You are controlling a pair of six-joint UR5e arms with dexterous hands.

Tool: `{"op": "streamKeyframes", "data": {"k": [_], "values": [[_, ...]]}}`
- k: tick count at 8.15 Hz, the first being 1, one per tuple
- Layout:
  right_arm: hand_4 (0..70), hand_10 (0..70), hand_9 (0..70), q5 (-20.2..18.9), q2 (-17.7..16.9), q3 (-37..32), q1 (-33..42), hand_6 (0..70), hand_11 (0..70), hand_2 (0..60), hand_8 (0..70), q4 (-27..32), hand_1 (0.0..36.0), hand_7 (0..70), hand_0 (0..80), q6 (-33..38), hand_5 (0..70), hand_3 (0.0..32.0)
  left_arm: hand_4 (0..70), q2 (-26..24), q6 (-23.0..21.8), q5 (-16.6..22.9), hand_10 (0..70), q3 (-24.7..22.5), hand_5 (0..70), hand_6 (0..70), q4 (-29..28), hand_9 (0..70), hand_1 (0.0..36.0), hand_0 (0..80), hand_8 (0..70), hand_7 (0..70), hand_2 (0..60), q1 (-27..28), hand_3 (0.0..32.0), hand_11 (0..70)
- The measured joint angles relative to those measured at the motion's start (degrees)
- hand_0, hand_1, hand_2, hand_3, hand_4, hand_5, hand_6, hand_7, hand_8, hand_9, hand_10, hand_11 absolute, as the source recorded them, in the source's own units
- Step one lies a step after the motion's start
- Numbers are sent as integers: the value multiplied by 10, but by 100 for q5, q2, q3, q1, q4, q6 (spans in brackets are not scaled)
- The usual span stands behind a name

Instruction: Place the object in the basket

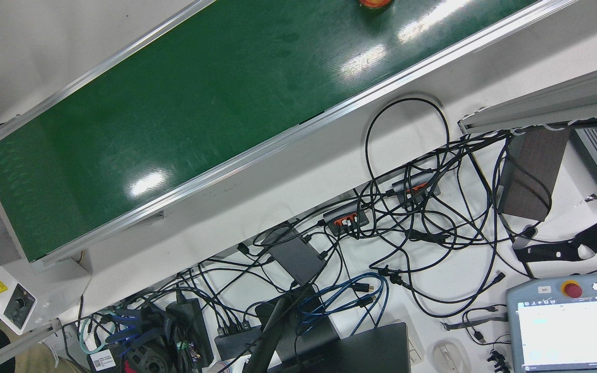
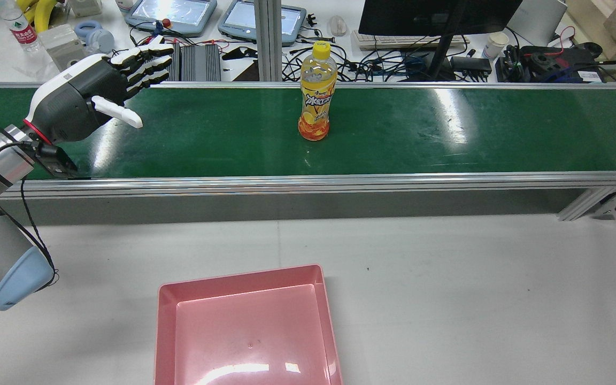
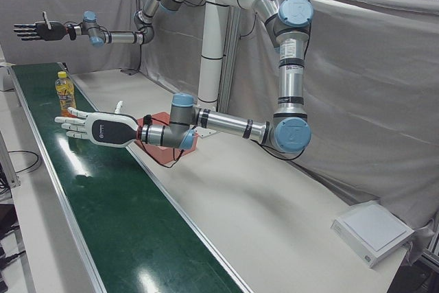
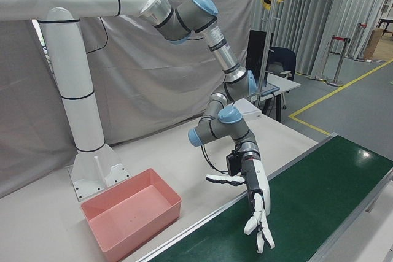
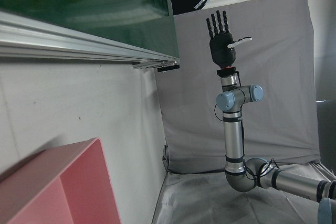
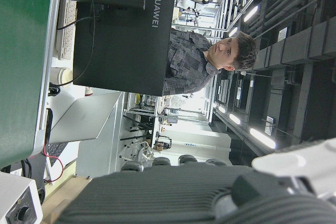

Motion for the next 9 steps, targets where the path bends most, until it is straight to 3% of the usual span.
{"op": "streamKeyframes", "data": {"k": [9], "values": [[0,0,0,0,0,-1,0,0,0,0,0,0,0,0,0,-1,0,0,139,3,-38,0,75,-7,210,14,23,95,128,525,88,3,0,5,10,124]]}}
